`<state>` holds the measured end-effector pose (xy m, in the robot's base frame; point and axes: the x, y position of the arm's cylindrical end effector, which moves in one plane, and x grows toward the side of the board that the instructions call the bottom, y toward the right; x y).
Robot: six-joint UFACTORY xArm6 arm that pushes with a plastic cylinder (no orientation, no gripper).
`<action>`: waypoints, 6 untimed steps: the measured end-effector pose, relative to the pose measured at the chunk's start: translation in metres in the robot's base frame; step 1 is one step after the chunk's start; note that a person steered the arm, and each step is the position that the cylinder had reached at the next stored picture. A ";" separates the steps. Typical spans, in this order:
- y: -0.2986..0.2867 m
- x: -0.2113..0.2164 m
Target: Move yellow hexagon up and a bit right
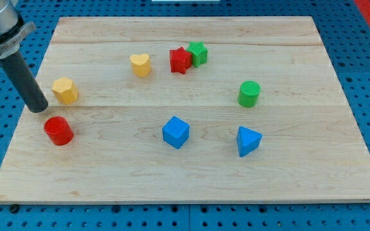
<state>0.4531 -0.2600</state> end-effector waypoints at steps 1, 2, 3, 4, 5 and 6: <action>0.013 0.000; 0.021 -0.004; 0.026 -0.019; 0.028 -0.037; 0.033 -0.057; 0.034 -0.081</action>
